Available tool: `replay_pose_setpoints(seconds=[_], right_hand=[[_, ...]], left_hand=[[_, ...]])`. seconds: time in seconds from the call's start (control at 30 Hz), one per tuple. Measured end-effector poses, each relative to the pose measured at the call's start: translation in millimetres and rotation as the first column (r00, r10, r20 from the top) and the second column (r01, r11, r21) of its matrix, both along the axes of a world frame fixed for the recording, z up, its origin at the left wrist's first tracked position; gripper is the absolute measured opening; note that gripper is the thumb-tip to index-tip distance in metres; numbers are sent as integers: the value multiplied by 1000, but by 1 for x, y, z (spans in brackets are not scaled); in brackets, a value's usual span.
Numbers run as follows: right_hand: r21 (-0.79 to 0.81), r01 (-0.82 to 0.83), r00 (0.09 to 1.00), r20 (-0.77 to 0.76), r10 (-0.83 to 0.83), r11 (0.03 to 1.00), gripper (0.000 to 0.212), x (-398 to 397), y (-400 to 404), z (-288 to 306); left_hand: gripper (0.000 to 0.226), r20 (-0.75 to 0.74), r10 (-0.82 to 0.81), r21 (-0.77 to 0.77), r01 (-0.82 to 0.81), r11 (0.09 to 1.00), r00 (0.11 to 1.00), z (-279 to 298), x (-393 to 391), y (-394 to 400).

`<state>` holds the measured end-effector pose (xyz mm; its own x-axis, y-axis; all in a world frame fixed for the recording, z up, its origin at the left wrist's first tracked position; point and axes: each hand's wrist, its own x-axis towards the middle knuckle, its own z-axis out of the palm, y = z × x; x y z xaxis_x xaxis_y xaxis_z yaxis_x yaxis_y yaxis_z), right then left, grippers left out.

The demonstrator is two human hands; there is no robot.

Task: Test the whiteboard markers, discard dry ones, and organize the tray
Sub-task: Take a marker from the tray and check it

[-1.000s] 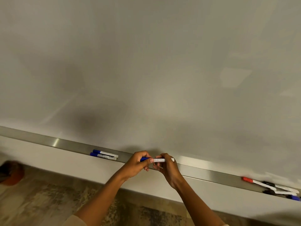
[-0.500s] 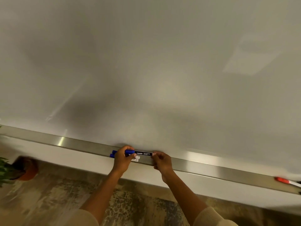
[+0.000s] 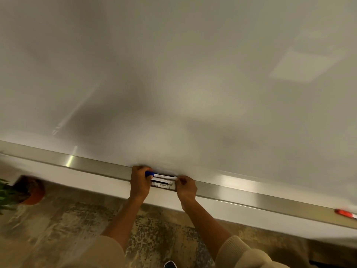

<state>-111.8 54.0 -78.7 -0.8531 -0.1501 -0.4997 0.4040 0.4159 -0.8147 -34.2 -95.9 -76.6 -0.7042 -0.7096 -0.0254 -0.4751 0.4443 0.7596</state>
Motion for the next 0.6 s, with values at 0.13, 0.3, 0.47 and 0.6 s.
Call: replay_pose_setpoints(seconds=[0.13,0.3,0.47,0.6], right_hand=[[18,-19,1000,-15,20,1000,17,-2,1,-2],[-2,3,1000,-25,-3,1000,16,-5,13,-1],[62,6,989,-147,3,998,16,-8,47,5],[155,-14,967,-251,53,988,18,-11,93,12]], left_hand=[[16,-24,-1,-81,-1,997,1000,1,6,2],[2,-115,-32,-177,11,984,993,4,6,16],[30,-114,-160,-278,123,953,981,-6,1,59],[40,-77,-301,-357,255,898,950,-10,-9,101]])
